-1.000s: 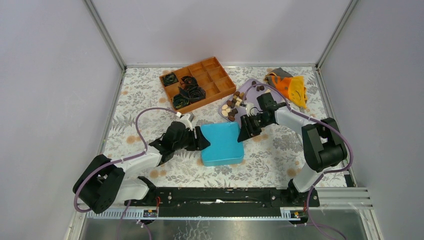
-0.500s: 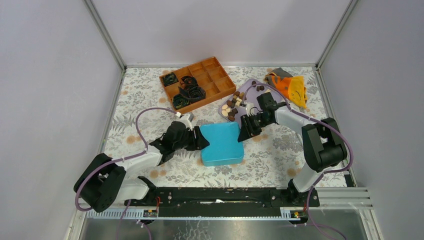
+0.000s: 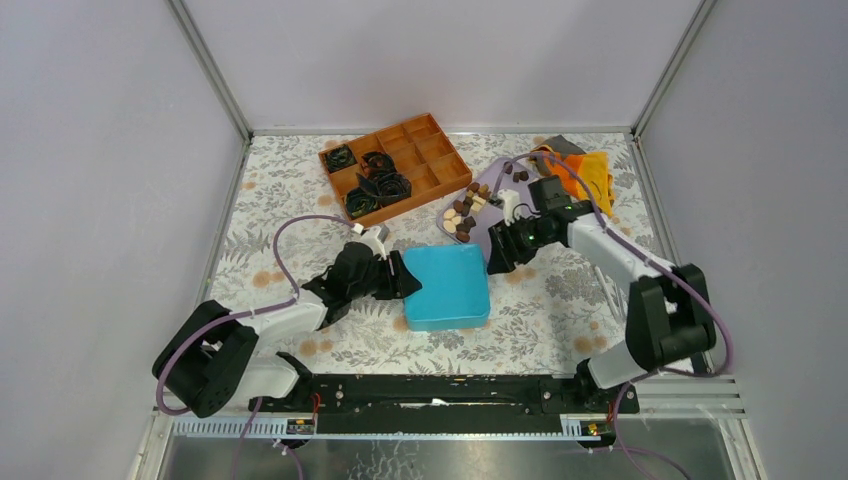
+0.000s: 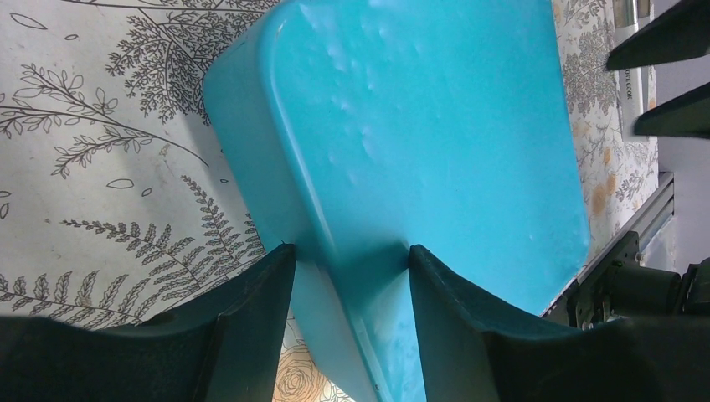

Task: Pack the chocolate
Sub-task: Close the box lid on the packing box, then reset both arms

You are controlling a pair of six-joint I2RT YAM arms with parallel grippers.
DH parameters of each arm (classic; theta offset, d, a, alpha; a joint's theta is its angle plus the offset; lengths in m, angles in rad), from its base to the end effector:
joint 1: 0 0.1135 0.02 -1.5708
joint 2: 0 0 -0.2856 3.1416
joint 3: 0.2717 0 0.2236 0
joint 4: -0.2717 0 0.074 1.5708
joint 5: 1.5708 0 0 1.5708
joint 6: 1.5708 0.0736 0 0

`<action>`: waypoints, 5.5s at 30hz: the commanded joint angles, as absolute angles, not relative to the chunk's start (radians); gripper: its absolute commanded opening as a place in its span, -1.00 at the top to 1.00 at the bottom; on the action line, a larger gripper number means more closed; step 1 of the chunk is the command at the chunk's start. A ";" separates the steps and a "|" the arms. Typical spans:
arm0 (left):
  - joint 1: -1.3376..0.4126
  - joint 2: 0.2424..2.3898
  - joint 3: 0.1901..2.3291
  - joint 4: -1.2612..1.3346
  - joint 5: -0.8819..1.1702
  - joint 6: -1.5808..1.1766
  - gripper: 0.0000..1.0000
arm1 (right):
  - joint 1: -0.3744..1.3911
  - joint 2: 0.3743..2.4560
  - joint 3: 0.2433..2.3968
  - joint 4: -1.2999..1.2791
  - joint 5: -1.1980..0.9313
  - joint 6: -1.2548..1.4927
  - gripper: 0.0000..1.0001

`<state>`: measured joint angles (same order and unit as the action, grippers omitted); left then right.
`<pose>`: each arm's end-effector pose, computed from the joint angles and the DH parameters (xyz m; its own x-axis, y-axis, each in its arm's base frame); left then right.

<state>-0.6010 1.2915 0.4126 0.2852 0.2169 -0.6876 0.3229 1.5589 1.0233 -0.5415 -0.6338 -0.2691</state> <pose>0.1938 -0.1521 0.1788 -0.8004 -0.2027 -0.5641 0.2476 0.7453 -0.6191 0.2665 0.1351 0.2234 -0.6663 -0.4488 -0.5955 -0.7251 0.5765 0.3767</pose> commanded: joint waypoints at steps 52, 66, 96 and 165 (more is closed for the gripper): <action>-0.606 1.273 0.305 0.276 0.292 -0.704 0.12 | 0.574 1.737 1.141 -0.574 -0.221 -0.602 0.63; -0.732 1.170 0.234 0.406 0.400 -0.840 0.13 | 0.175 1.188 0.942 -0.649 -0.823 -0.656 0.38; -0.828 0.617 0.774 -0.288 -0.195 -0.487 -0.97 | -0.142 0.927 1.106 -0.676 -0.480 -0.448 -0.99; -0.684 0.688 1.108 -0.492 -0.020 -0.318 -0.97 | -0.152 0.693 1.347 -0.565 -0.347 0.093 -0.99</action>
<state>-0.6868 0.6991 1.1221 -0.5354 -0.0414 -0.3367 -0.1452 0.6811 1.3430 -0.6182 -0.3313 0.0914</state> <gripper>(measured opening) 0.986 0.993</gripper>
